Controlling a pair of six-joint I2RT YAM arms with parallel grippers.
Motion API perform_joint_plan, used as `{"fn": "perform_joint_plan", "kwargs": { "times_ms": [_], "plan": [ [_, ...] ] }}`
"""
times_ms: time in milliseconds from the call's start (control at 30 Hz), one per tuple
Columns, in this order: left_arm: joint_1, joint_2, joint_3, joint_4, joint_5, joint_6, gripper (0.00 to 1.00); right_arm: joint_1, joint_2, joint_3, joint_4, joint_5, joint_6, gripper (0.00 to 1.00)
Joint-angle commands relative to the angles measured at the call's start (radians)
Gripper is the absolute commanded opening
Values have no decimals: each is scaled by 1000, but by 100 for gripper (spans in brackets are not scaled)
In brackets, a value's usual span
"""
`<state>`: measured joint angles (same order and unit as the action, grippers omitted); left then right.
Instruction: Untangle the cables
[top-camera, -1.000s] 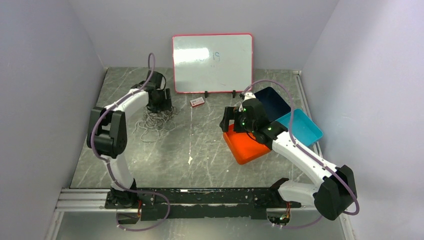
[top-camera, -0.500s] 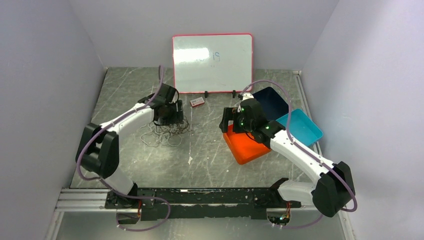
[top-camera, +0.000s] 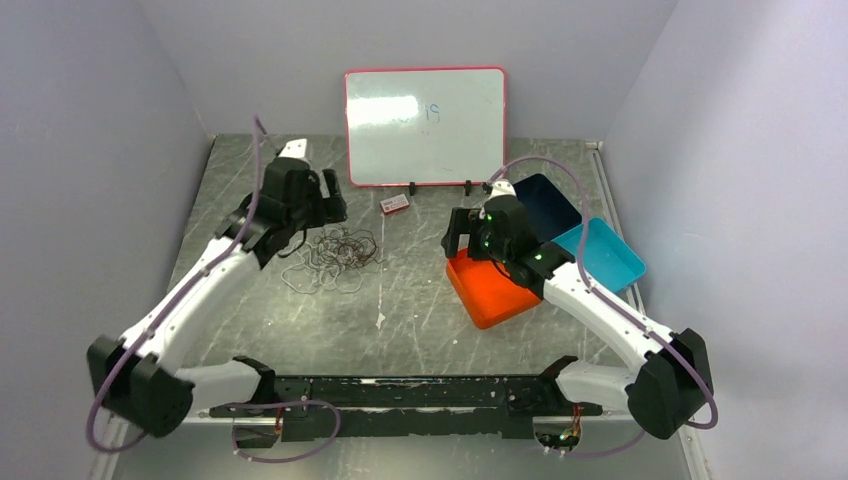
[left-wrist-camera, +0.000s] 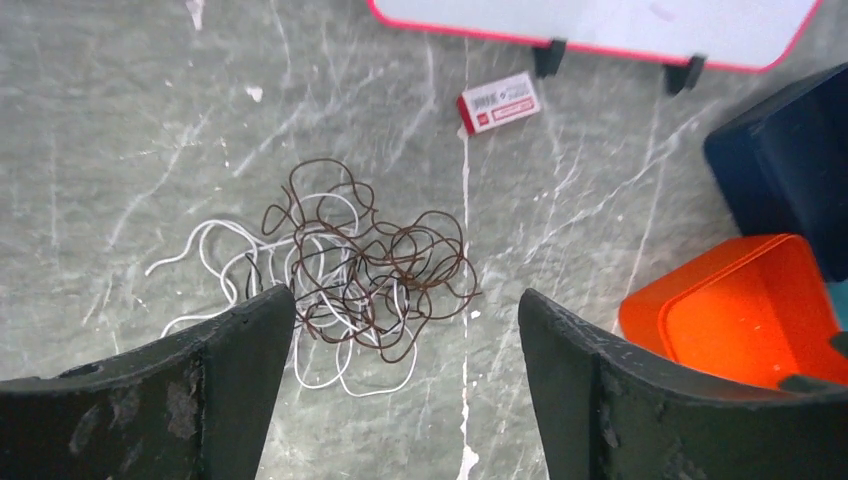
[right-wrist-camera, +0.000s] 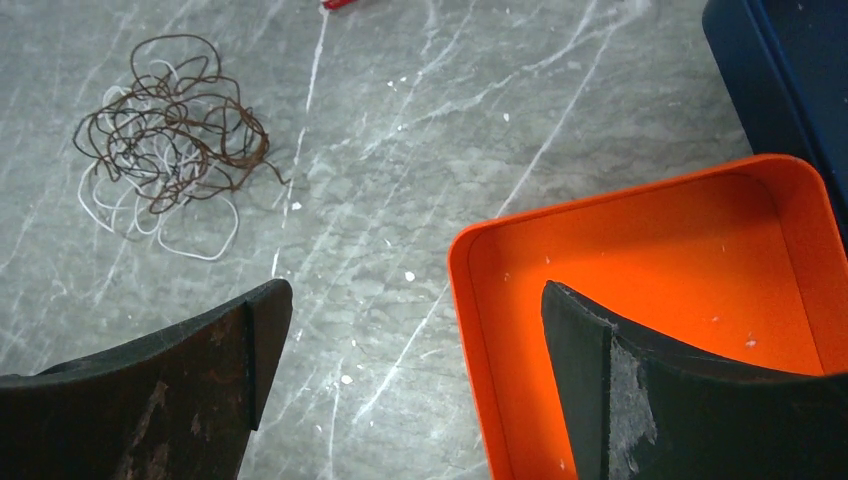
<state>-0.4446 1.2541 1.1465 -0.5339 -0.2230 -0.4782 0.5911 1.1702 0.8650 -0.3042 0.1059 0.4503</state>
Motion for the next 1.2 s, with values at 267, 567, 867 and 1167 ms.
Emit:
{"fn": "perform_joint_plan", "kwargs": {
  "times_ms": [267,567,867,1167],
  "plan": [
    [20,-327,-240,153,8,17,99,12,100,60,116,-104,35,91],
    [50,-255,-224,40,32,-6,99,162,335,145,282,-97,121,83],
    [58,-322,-291,63,54,27,99,173,680,451,213,-325,-261,66],
    [60,-369,-347,52,-6,42,99,173,834,610,201,-364,-386,56]
  ]
}}
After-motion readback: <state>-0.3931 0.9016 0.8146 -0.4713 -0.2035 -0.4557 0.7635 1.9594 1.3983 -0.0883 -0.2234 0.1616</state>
